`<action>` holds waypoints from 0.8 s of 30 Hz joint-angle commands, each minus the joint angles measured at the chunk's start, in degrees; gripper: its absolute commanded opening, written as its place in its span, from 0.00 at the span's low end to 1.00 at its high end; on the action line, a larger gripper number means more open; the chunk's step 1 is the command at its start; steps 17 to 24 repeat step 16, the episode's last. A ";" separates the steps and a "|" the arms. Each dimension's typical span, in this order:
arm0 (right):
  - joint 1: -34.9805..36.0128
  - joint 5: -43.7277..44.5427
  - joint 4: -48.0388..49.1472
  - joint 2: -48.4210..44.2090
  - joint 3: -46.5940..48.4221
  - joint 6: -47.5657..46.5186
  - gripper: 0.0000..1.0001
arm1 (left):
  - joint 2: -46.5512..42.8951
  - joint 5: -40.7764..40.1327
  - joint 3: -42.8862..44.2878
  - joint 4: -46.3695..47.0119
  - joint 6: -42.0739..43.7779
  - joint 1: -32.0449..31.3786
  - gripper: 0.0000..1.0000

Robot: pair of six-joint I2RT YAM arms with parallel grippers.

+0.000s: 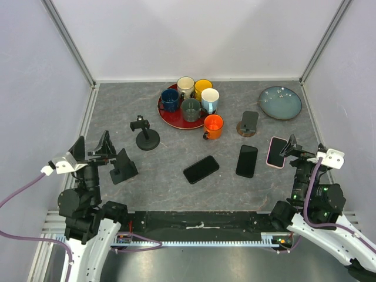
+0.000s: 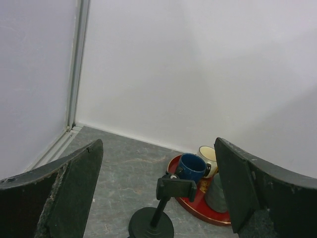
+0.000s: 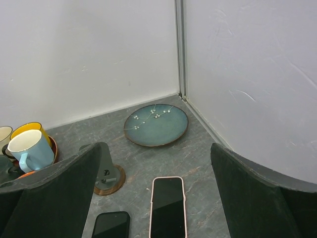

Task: Remove the phone from the phone stand

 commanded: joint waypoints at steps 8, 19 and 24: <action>-0.17 0.51 2.09 -0.39 -0.17 -0.86 0.98 | -0.95 1.90 -0.78 3.07 -0.79 2.93 1.00; -0.26 0.42 2.01 0.23 0.01 -0.15 0.98 | -0.77 3.48 -0.87 4.65 -1.14 3.19 0.99; -0.26 0.42 2.01 0.23 0.01 -0.15 0.98 | -0.77 3.48 -0.87 4.65 -1.14 3.19 0.99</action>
